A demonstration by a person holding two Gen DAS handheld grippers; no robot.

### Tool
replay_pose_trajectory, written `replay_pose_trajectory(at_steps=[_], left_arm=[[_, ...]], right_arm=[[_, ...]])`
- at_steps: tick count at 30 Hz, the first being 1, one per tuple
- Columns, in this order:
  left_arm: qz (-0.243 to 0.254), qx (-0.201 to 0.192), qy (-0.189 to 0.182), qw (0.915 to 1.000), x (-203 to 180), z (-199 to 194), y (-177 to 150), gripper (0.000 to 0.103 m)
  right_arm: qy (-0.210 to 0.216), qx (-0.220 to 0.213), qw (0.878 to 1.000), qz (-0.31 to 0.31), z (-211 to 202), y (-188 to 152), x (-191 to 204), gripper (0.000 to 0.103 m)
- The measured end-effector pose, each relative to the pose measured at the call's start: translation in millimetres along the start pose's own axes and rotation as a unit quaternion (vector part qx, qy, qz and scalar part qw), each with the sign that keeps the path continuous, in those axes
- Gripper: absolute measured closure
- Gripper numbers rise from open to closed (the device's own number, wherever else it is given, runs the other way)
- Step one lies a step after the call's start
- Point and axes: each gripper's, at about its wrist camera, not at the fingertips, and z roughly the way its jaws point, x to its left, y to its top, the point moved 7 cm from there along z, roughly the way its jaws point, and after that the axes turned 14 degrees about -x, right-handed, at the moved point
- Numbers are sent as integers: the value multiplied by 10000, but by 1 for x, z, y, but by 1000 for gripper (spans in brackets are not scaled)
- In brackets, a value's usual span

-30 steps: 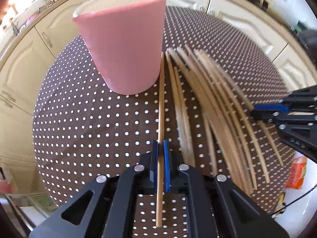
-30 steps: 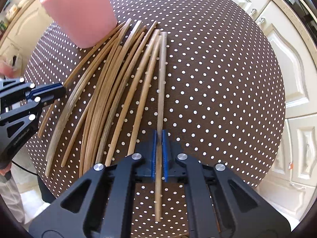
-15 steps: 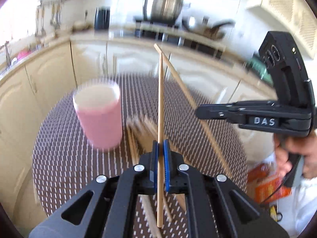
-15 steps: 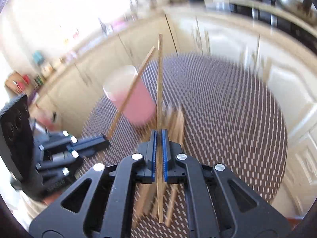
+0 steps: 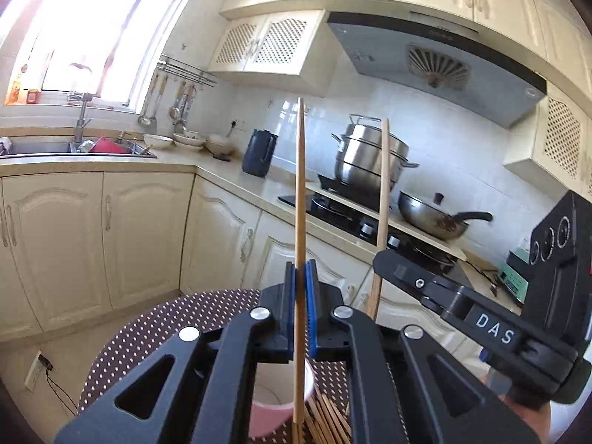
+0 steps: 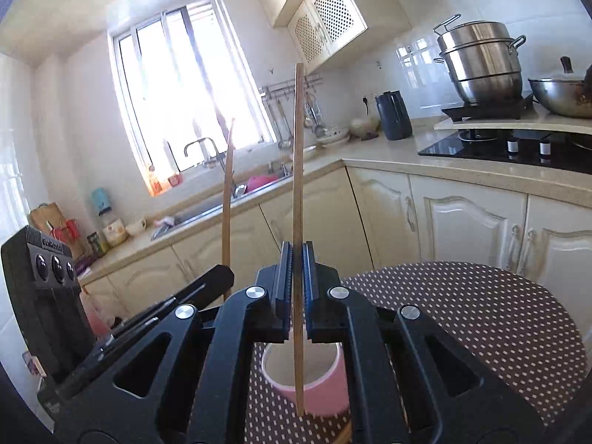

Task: Organize utensils
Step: 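Lift both held chopsticks upright and carry them over the pink cup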

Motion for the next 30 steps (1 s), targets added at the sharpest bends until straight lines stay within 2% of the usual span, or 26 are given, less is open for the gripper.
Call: replay_pose_trajectory(at_steps=[5, 7, 12, 24, 30], left_arm=[[6, -179, 179, 9997, 9, 29, -10, 97], [34, -179, 234, 9996, 19, 51, -17, 97], [103, -125, 393, 9991, 30, 59, -38, 97], [336, 168, 411, 9984, 38, 35, -68, 97], [366, 430, 415, 9975, 40, 22, -79, 97]], right_arm=[[-22, -258, 9997, 40, 25, -4, -5, 97], [-30, -235, 9997, -56, 32, -13, -7, 97], [-28, -97, 9999, -106, 37, -36, -15, 97], [75, 175, 9977, -654, 2, -67, -3, 97], [-25, 530, 9957, -759, -4, -84, -1, 97]])
